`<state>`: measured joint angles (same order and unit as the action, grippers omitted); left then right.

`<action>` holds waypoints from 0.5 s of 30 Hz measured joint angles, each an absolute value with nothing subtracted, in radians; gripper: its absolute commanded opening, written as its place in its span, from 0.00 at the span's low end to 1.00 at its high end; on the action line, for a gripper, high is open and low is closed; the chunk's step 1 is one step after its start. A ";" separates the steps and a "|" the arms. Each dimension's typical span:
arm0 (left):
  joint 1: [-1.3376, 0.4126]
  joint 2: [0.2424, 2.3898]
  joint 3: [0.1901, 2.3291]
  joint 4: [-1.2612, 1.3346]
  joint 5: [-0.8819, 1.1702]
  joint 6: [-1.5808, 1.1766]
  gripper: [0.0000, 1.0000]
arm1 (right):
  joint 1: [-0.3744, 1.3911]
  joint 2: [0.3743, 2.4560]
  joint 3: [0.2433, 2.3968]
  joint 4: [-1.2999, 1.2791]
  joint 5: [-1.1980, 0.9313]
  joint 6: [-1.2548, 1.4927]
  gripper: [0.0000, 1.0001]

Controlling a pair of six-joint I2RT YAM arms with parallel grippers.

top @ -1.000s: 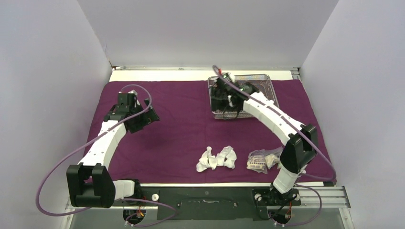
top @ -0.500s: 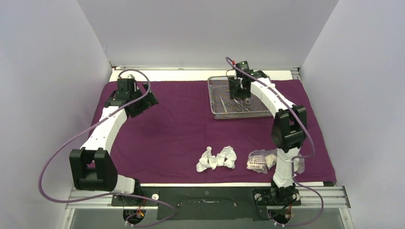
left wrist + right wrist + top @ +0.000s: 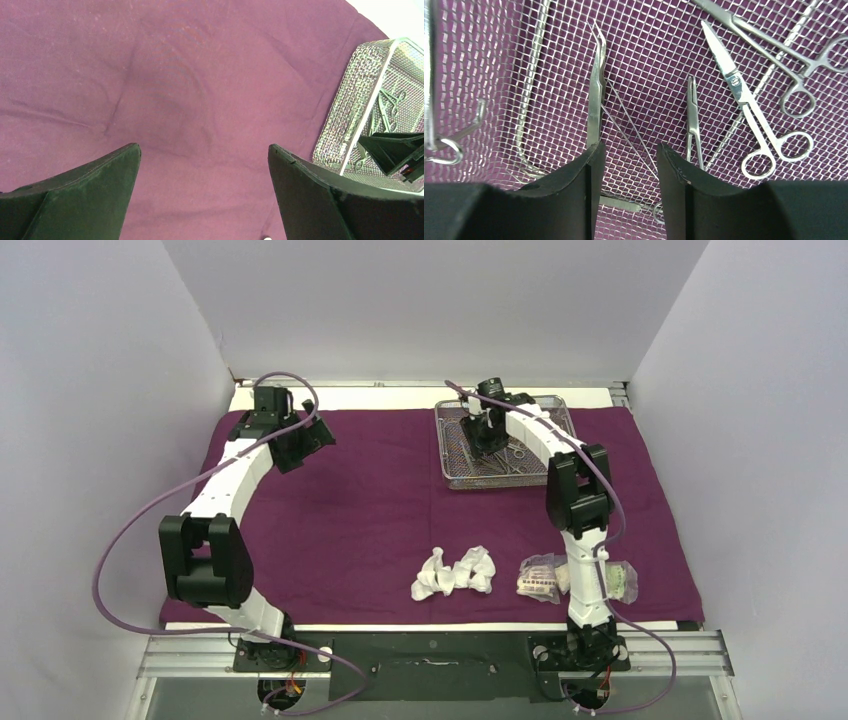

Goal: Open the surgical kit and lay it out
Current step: Pick up the medical item from the container.

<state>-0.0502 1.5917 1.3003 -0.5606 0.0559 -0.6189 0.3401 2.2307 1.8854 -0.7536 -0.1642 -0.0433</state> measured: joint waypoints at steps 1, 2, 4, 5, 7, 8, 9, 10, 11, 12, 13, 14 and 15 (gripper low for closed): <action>-0.050 1.600 1.308 -0.566 0.056 -0.619 0.96 | 0.340 2.238 1.886 -0.756 -0.165 -0.052 0.37; -0.050 1.607 1.313 -0.569 0.056 -0.619 0.96 | 0.340 2.243 1.886 -0.759 -0.165 -0.061 0.36; -0.050 1.619 1.322 -0.576 0.055 -0.619 0.96 | 0.344 2.254 1.887 -0.760 -0.164 -0.076 0.35; -0.050 1.623 1.325 -0.579 0.054 -0.619 0.96 | 0.347 2.256 1.887 -0.762 -0.158 -0.085 0.35; -0.050 1.631 1.331 -0.585 0.053 -0.618 0.96 | 0.352 2.259 1.887 -0.765 -0.142 -0.100 0.33; -0.050 1.634 1.333 -0.587 0.052 -0.618 0.96 | 0.356 2.259 1.885 -0.763 -0.134 -0.105 0.32; -0.050 1.638 1.336 -0.590 0.052 -0.618 0.96 | 0.363 2.260 1.883 -0.761 -0.123 -0.112 0.32; -0.050 1.640 1.338 -0.591 0.052 -0.618 0.96 | 0.368 2.260 1.882 -0.761 -0.115 -0.116 0.30; -0.049 1.641 1.338 -0.591 0.052 -0.618 0.96 | 0.373 2.262 1.881 -0.762 -0.106 -0.119 0.29; -0.049 1.643 1.339 -0.593 0.052 -0.618 0.96 | 0.377 2.266 1.881 -0.760 -0.096 -0.122 0.29; -0.049 1.645 1.340 -0.593 0.052 -0.618 0.96 | 0.380 2.270 1.881 -0.760 -0.091 -0.124 0.29; -0.048 1.647 1.341 -0.594 0.052 -0.618 0.96 | 0.383 2.274 1.881 -0.760 -0.088 -0.125 0.28; -0.047 1.650 1.342 -0.595 0.052 -0.618 0.96 | 0.387 2.278 1.881 -0.756 -0.085 -0.128 0.27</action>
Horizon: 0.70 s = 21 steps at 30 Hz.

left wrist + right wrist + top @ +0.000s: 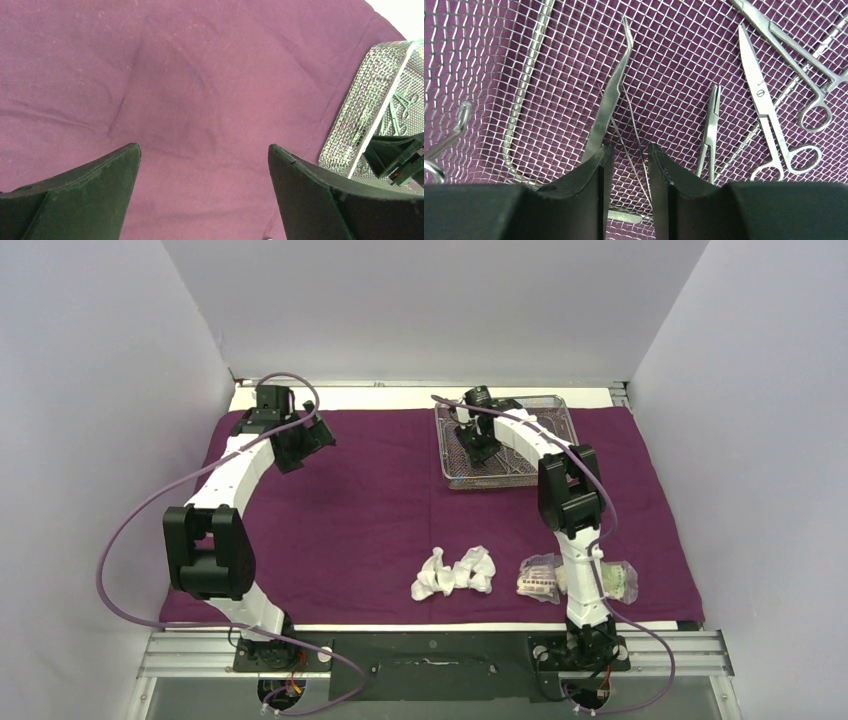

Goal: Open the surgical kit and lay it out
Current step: Pick up the medical item from the container.

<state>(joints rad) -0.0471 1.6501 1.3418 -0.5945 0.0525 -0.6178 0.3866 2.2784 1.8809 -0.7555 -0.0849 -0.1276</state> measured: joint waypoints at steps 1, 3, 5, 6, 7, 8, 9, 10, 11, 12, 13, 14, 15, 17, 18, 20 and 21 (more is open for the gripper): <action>-0.046 1.652 1.342 -0.595 0.052 -0.618 0.96 | 0.387 2.278 1.881 -0.756 -0.083 -0.130 0.26; -0.043 1.656 1.342 -0.596 0.052 -0.617 0.96 | 0.387 2.280 1.882 -0.756 -0.084 -0.133 0.21; -0.042 1.657 1.342 -0.596 0.052 -0.618 0.96 | 0.387 2.288 1.898 -0.766 -0.091 -0.135 0.13; -0.041 1.657 1.342 -0.596 0.052 -0.617 0.96 | 0.388 2.291 1.905 -0.767 -0.092 -0.138 0.09; -0.041 1.657 1.342 -0.598 0.052 -0.617 0.96 | 0.388 2.296 1.913 -0.769 -0.092 -0.142 0.07; -0.041 1.657 1.342 -0.598 0.052 -0.617 0.96 | 0.388 2.299 1.918 -0.773 -0.095 -0.144 0.06; -0.041 1.657 1.342 -0.600 0.052 -0.617 0.96 | 0.387 2.300 1.921 -0.776 -0.097 -0.146 0.05; -0.041 1.657 1.342 -0.601 0.052 -0.617 0.96 | 0.388 2.300 1.922 -0.779 -0.100 -0.146 0.05; -0.040 1.657 1.342 -0.603 0.052 -0.617 0.96 | 0.389 2.300 1.923 -0.779 -0.100 -0.146 0.05; -0.040 1.657 1.342 -0.603 0.052 -0.617 0.96 | 0.389 2.300 1.923 -0.778 -0.097 -0.146 0.05; -0.039 1.657 1.342 -0.603 0.052 -0.617 0.96 | 0.389 2.300 1.923 -0.778 -0.097 -0.146 0.05; -0.039 1.657 1.342 -0.603 0.052 -0.617 0.96 | 0.389 2.300 1.923 -0.778 -0.093 -0.146 0.05; -0.039 1.657 1.342 -0.603 0.053 -0.617 0.96 | 0.389 2.299 1.923 -0.777 -0.088 -0.146 0.05; -0.038 1.657 1.342 -0.603 0.053 -0.617 0.96 | 0.390 2.296 1.923 -0.774 -0.073 -0.146 0.05; -0.038 1.657 1.342 -0.603 0.053 -0.617 0.96 | 0.391 2.295 1.923 -0.771 -0.059 -0.146 0.05; -0.038 1.657 1.342 -0.603 0.054 -0.617 0.96 | 0.391 2.287 1.923 -0.769 -0.040 -0.147 0.05; -0.038 1.657 1.342 -0.603 0.056 -0.617 0.96 | 0.390 2.280 1.923 -0.772 -0.029 -0.149 0.05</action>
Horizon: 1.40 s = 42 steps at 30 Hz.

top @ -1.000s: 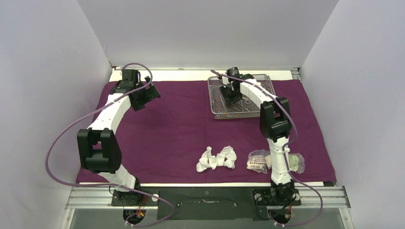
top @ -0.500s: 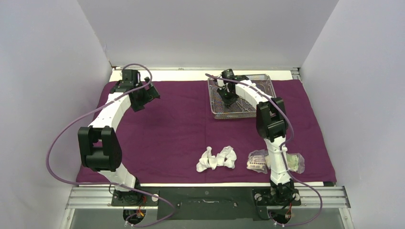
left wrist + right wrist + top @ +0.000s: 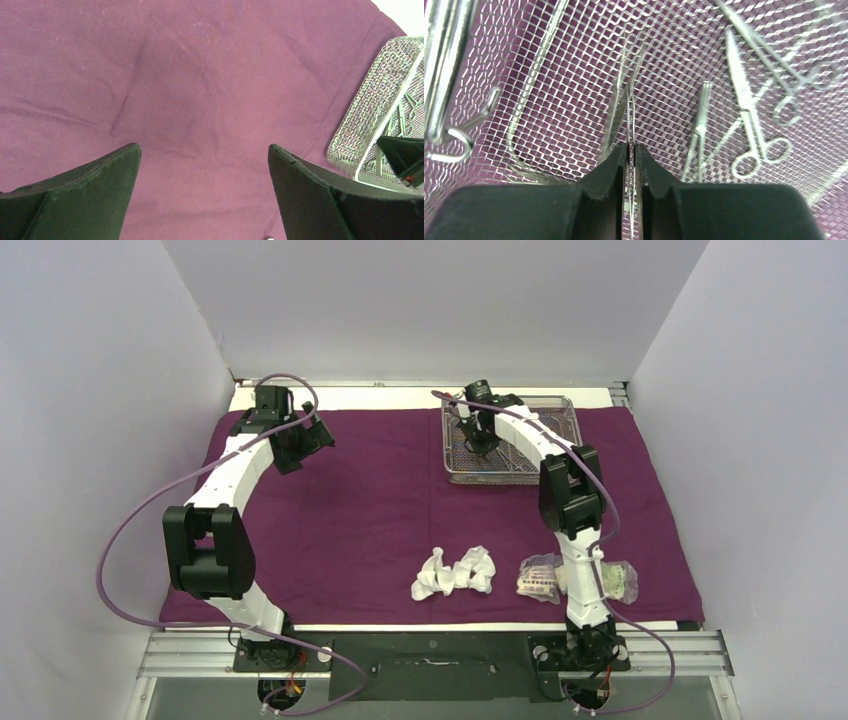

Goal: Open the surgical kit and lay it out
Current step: Pick up the medical item from the container, then place the medical item in the surgical kit.

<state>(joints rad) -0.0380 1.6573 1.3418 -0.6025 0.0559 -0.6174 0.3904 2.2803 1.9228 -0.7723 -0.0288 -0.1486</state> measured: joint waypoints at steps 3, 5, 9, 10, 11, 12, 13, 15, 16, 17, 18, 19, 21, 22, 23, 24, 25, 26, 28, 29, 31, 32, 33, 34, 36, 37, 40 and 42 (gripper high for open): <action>-0.038 1.657 1.342 -0.602 0.060 -0.617 0.96 | 0.387 2.243 1.925 -0.771 -0.003 -0.159 0.05; -0.038 1.657 1.342 -0.602 0.061 -0.617 0.96 | 0.386 2.207 1.932 -0.772 0.001 -0.172 0.05; -0.038 1.657 1.341 -0.602 0.063 -0.617 0.96 | 0.385 2.149 1.953 -0.770 0.004 -0.189 0.05; -0.038 1.657 1.341 -0.602 0.064 -0.617 0.96 | 0.385 2.138 1.956 -0.770 0.004 -0.192 0.05; -0.038 1.656 1.341 -0.602 0.065 -0.617 0.96 | 0.385 2.131 1.959 -0.770 0.004 -0.195 0.05; -0.038 1.653 1.339 -0.602 0.065 -0.617 0.96 | 0.386 2.126 1.960 -0.770 0.004 -0.195 0.05; -0.038 1.650 1.336 -0.602 0.066 -0.617 0.96 | 0.386 2.123 1.960 -0.769 0.004 -0.195 0.05; -0.038 1.642 1.330 -0.601 0.073 -0.617 0.96 | 0.386 2.122 1.960 -0.770 0.002 -0.194 0.05; -0.038 1.637 1.327 -0.601 0.079 -0.617 0.96 | 0.386 2.122 1.960 -0.771 -0.005 -0.190 0.05; -0.038 1.631 1.322 -0.598 0.087 -0.616 0.96 | 0.385 2.122 1.960 -0.772 -0.017 -0.186 0.05; -0.038 1.625 1.318 -0.595 0.094 -0.616 0.96 | 0.381 2.120 1.960 -0.772 -0.033 -0.178 0.05; -0.038 1.618 1.313 -0.592 0.105 -0.614 0.96 | 0.379 2.118 1.960 -0.772 -0.054 -0.168 0.05; -0.038 1.599 1.302 -0.582 0.135 -0.609 0.97 | 0.373 2.111 1.961 -0.769 -0.107 -0.142 0.05; -0.038 1.590 1.296 -0.576 0.153 -0.606 0.97 | 0.367 2.104 1.961 -0.765 -0.141 -0.122 0.05; -0.038 1.581 1.291 -0.567 0.174 -0.600 0.98 | 0.360 2.096 1.961 -0.758 -0.176 -0.099 0.05; -0.038 1.570 1.282 -0.552 0.197 -0.595 0.98 | 0.353 2.086 1.961 -0.749 -0.211 -0.070 0.05; -0.038 1.559 1.272 -0.533 0.224 -0.590 0.98 | 0.344 2.073 1.960 -0.733 -0.250 -0.035 0.05; -0.038 1.544 1.259 -0.513 0.254 -0.586 0.99 | 0.334 2.059 1.957 -0.710 -0.291 0.007 0.05; -0.039 1.512 1.232 -0.472 0.318 -0.580 1.00 | 0.311 2.016 1.927 -0.622 -0.390 0.130 0.05; -0.040 1.497 1.223 -0.451 0.356 -0.578 1.00 | 0.305 1.995 1.904 -0.570 -0.439 0.197 0.05; -0.044 1.479 1.221 -0.412 0.420 -0.580 1.00 | 0.290 1.943 1.821 -0.410 -0.529 0.364 0.05; -0.047 1.473 1.221 -0.387 0.452 -0.583 1.00 | 0.286 1.909 1.748 -0.272 -0.576 0.494 0.05; -0.051 1.468 1.221 -0.359 0.484 -0.590 1.00 | 0.289 1.890 1.691 -0.154 -0.613 0.602 0.05; -0.055 1.464 1.221 -0.331 0.513 -0.598 1.00 | 0.295 1.882 1.641 -0.037 -0.643 0.704 0.05; -0.065 1.459 1.221 -0.270 0.565 -0.622 1.00 | 0.319 1.883 1.568 0.163 -0.682 0.891 0.05; -0.069 1.456 1.221 -0.243 0.587 -0.635 0.97 | 0.336 1.888 1.542 0.235 -0.694 0.965 0.05; -0.088 1.448 1.221 -0.169 0.646 -0.674 0.92 | 0.402 1.904 1.500 0.385 -0.707 1.140 0.05; -0.101 1.441 1.217 -0.130 0.673 -0.692 0.88 | 0.440 1.907 1.488 0.446 -0.707 1.213 0.05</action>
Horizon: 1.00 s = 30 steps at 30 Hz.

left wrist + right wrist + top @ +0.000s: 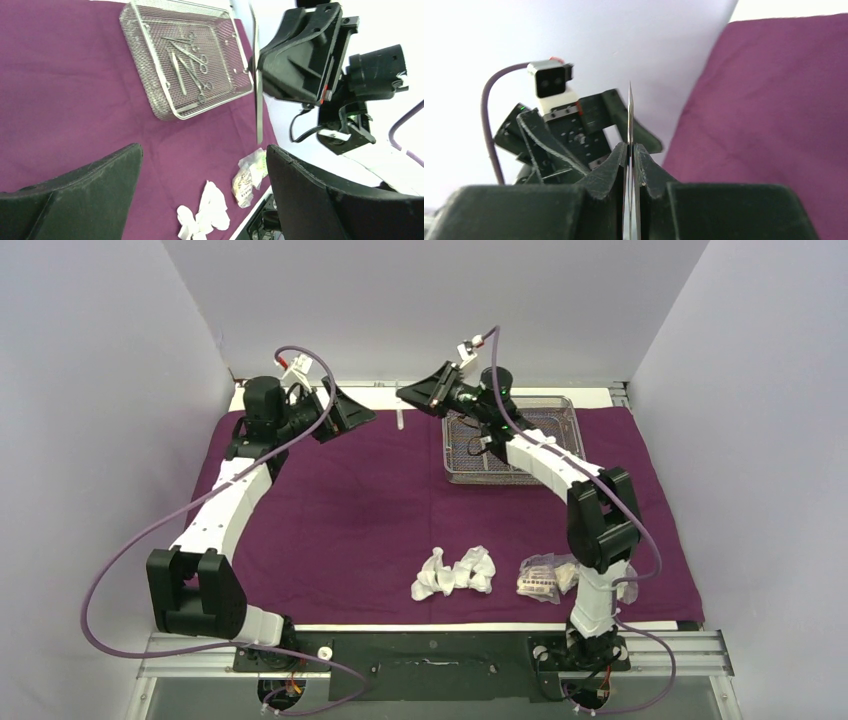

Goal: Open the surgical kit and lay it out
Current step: Place the medical item in the surgical kit.

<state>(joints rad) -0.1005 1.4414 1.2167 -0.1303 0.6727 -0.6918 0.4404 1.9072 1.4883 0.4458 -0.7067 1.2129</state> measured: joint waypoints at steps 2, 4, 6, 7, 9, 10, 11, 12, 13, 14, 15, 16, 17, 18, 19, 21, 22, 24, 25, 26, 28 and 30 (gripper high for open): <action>-0.111 1.434 1.200 -0.075 0.696 -0.720 0.83 | 0.478 1.907 1.477 0.508 -0.707 1.278 0.05; -0.117 1.430 1.172 -0.017 0.722 -0.762 0.77 | 0.509 1.908 1.471 0.556 -0.707 1.335 0.05; -0.116 1.430 1.140 0.039 0.747 -0.815 0.68 | 0.531 1.909 1.459 0.605 -0.706 1.391 0.05; -0.116 1.430 1.123 0.069 0.759 -0.844 0.64 | 0.538 1.909 1.447 0.632 -0.704 1.417 0.05; -0.116 1.431 1.096 0.123 0.782 -0.899 0.56 | 0.546 1.910 1.421 0.674 -0.701 1.464 0.05; -0.116 1.431 1.086 0.143 0.793 -0.922 0.54 | 0.549 1.912 1.409 0.692 -0.697 1.485 0.05; -0.116 1.433 1.077 0.161 0.802 -0.946 0.52 | 0.550 1.914 1.398 0.706 -0.693 1.505 0.05; -0.116 1.434 1.071 0.181 0.813 -0.968 0.51 | 0.551 1.914 1.394 0.710 -0.691 1.517 0.05; -0.116 1.435 1.062 0.205 0.822 -0.993 0.50 | 0.551 1.917 1.392 0.717 -0.686 1.531 0.05; -0.116 1.436 1.052 0.228 0.831 -1.015 0.50 | 0.551 1.920 1.392 0.725 -0.684 1.538 0.05; -0.115 1.436 1.042 0.247 0.839 -1.032 0.51 | 0.551 1.922 1.392 0.733 -0.680 1.543 0.05; -0.115 1.435 1.033 0.260 0.843 -1.047 0.52 | 0.551 1.924 1.391 0.734 -0.678 1.547 0.05; -0.114 1.435 1.024 0.271 0.844 -1.061 0.53 | 0.551 1.925 1.390 0.736 -0.673 1.551 0.05; -0.114 1.435 1.014 0.276 0.843 -1.073 0.55 | 0.551 1.926 1.389 0.737 -0.670 1.554 0.05; -0.112 1.435 1.007 0.281 0.842 -1.082 0.57 | 0.551 1.927 1.389 0.737 -0.667 1.555 0.05; -0.105 1.435 0.991 0.289 0.834 -1.101 0.60 | 0.551 1.927 1.384 0.739 -0.660 1.554 0.05; -0.102 1.435 0.987 0.290 0.833 -1.110 0.62 | 0.551 1.928 1.382 0.738 -0.658 1.552 0.05; -0.094 1.435 0.982 0.295 0.825 -1.127 0.67 | 0.551 1.928 1.376 0.737 -0.653 1.548 0.05; -0.090 1.435 0.981 0.299 0.823 -1.140 0.68 | 0.551 1.929 1.375 0.735 -0.651 1.545 0.05; -0.088 1.435 0.981 0.305 0.823 -1.148 0.70 | 0.552 1.929 1.374 0.733 -0.651 1.543 0.05; -0.087 1.435 0.981 0.325 0.822 -1.171 0.73 | 0.553 1.932 1.374 0.730 -0.650 1.538 0.05; -0.087 1.435 0.977 0.356 0.823 -1.192 0.74 | 0.554 1.938 1.374 0.730 -0.650 1.534 0.05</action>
<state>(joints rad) -0.0868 1.4353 0.9771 0.3561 0.8227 -1.1919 0.5545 1.9381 1.3743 0.7303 -0.6498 1.5341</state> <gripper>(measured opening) 0.719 0.056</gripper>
